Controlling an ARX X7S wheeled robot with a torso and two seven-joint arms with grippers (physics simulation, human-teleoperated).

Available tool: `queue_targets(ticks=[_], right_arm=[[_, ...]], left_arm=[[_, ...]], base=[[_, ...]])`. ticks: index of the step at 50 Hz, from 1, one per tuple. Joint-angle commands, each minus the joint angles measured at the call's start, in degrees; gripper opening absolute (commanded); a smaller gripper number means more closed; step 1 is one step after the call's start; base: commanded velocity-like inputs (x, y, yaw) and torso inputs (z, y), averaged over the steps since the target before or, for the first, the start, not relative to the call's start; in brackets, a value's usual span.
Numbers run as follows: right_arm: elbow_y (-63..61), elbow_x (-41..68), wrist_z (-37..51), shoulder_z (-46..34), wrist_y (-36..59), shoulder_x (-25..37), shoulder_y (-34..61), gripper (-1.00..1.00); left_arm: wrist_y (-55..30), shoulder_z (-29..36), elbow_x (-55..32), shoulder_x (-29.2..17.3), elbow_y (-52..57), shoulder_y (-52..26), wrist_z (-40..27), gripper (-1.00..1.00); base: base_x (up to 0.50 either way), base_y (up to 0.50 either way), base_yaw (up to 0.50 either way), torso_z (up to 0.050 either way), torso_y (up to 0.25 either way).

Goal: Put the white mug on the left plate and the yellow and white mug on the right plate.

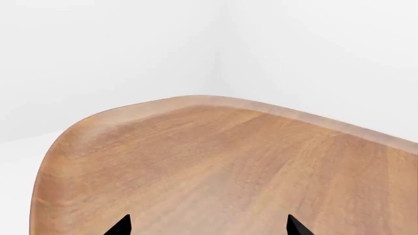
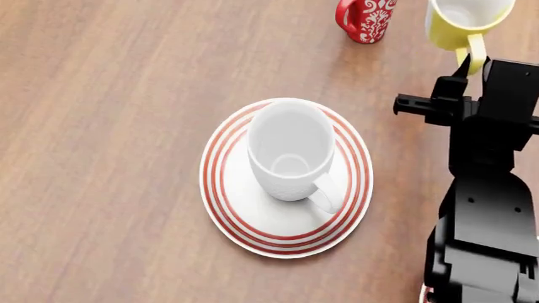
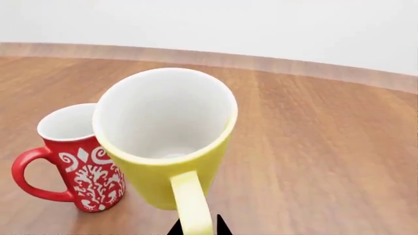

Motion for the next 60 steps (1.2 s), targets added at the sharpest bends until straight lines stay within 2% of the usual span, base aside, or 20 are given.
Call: queue_targets(ticks=[1,6,9,13,17,34,60], right_arm=[[-3.1,-0.5,0.4,-0.3,2.0,0.1,-0.6,-1.0],[-3.1,-0.4,0.4,-0.3,2.0,0.2,-0.6,-1.0],[-18.8,5.5,-5.7,1.2,8.5,0.3,-10.2,-1.0],[-32.3,6.8,-5.8,2.1,14.0,1.8,-17.1,-1.0],[-39.6,6.8,-5.4,2.3,18.0,3.5,-20.2,-1.0],[-57.9,9.0,-5.2,5.1,22.6,5.5,-34.2,-1.0],[-72.4,13.0,-6.9,16.5,17.6,5.9,-58.2,-1.0]], left_arm=[[0.0,0.1,-0.1,-0.1,0.0,0.0,-0.1,1.0],[0.1,0.1,-0.1,-0.2,0.0,0.0,-0.2,1.0],[1.0,-0.4,-0.1,0.5,-0.7,0.9,-0.2,1.0],[0.6,0.6,1.1,0.4,1.0,1.6,-0.5,1.0],[-0.1,1.7,1.7,0.2,0.4,0.6,-0.4,1.0],[-0.4,1.6,1.2,-0.2,-0.2,0.2,-0.5,1.0],[-1.2,2.3,1.4,-0.6,-0.4,-0.8,-1.1,1.0]], base=[[0.0,0.0,0.0,0.0,0.0],[0.0,0.0,0.0,0.0,0.0],[0.0,0.0,0.0,0.0,0.0],[0.0,0.0,0.0,0.0,0.0],[0.0,0.0,0.0,0.0,0.0],[0.0,0.0,0.0,0.0,0.0],[0.0,0.0,0.0,0.0,0.001]])
